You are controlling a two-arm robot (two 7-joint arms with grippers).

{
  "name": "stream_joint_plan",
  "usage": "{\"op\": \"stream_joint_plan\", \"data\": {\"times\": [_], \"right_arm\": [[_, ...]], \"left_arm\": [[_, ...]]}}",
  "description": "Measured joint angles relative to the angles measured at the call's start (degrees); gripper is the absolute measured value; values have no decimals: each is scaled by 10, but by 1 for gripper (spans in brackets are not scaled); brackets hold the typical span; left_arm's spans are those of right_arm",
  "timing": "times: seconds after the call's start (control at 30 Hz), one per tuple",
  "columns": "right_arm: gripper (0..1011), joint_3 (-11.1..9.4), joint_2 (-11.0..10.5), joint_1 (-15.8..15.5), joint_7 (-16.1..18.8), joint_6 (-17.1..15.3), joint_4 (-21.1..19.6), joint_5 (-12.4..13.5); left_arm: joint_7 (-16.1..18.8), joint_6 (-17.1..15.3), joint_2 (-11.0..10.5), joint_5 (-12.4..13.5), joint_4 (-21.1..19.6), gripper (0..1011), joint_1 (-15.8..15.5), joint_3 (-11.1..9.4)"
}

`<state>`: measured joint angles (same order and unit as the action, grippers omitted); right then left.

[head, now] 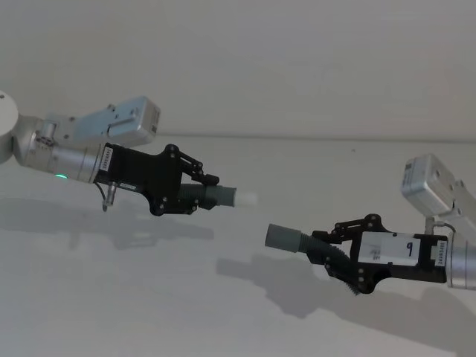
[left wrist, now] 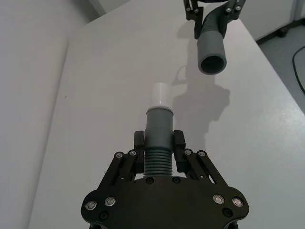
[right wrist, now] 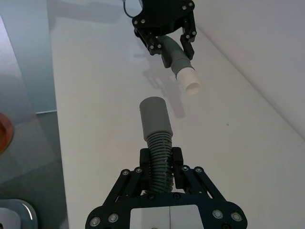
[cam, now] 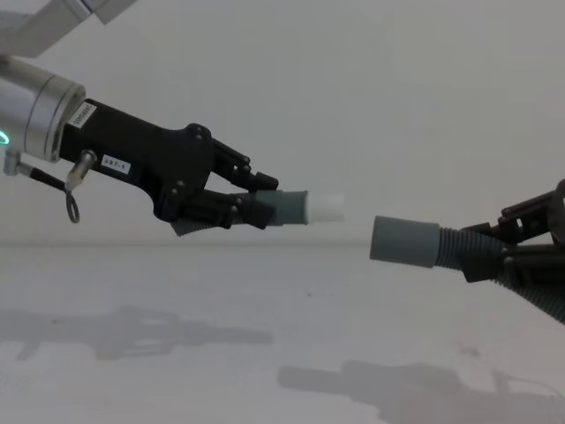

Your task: Use both hands to pick up one end of the pipe from the table, align the ends, and insert them.

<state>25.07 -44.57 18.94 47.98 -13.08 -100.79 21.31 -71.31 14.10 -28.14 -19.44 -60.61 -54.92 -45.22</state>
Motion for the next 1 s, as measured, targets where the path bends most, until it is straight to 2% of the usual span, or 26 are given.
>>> {"op": "stream_joint_plan", "data": {"times": [0.4,1.0], "right_arm": [[274,7,-7,5,-3,-1,-8,-3],[275,19,-8,14,-31,-18,-10,-14]], "left_arm": [[-9,1,-9,0,-18,347,-5,-8],[-10,-1,-16,-1,-34,347,-9,-17]]}}
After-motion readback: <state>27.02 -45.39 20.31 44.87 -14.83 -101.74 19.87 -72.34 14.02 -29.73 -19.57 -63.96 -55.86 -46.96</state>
